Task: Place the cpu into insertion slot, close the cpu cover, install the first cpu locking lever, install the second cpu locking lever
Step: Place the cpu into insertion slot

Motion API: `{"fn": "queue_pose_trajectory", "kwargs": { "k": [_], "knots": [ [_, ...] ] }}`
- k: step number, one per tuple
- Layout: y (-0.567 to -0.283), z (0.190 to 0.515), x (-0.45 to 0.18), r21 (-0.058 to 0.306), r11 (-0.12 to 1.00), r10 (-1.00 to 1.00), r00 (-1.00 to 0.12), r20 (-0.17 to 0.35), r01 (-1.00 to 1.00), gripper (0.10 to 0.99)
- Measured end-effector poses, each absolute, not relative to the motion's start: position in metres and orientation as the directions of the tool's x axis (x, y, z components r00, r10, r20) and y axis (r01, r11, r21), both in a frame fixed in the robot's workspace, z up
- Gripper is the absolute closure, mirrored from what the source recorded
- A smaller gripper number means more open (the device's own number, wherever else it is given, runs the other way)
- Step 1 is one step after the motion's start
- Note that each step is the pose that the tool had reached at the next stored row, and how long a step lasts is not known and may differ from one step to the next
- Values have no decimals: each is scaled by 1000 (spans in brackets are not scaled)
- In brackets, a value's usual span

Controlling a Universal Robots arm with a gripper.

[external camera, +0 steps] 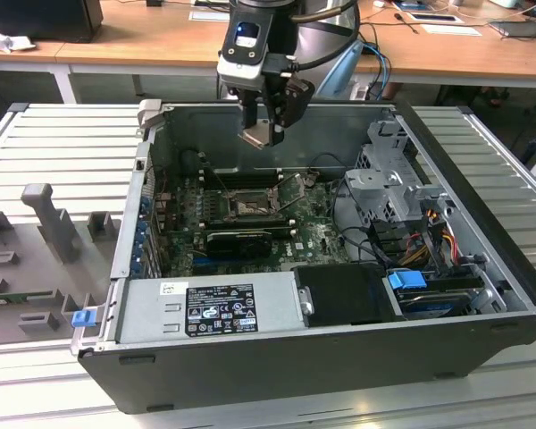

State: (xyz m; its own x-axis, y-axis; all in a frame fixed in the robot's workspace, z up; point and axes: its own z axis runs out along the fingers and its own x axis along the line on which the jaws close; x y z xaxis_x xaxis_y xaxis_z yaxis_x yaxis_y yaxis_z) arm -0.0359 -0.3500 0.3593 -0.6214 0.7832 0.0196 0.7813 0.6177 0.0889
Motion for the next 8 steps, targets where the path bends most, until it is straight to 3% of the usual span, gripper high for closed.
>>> {"fn": "queue_pose_trajectory", "kwargs": {
  "k": [8],
  "knots": [
    [-350,359,-36,89,577,814,-581,20,812,557]
  ]
}}
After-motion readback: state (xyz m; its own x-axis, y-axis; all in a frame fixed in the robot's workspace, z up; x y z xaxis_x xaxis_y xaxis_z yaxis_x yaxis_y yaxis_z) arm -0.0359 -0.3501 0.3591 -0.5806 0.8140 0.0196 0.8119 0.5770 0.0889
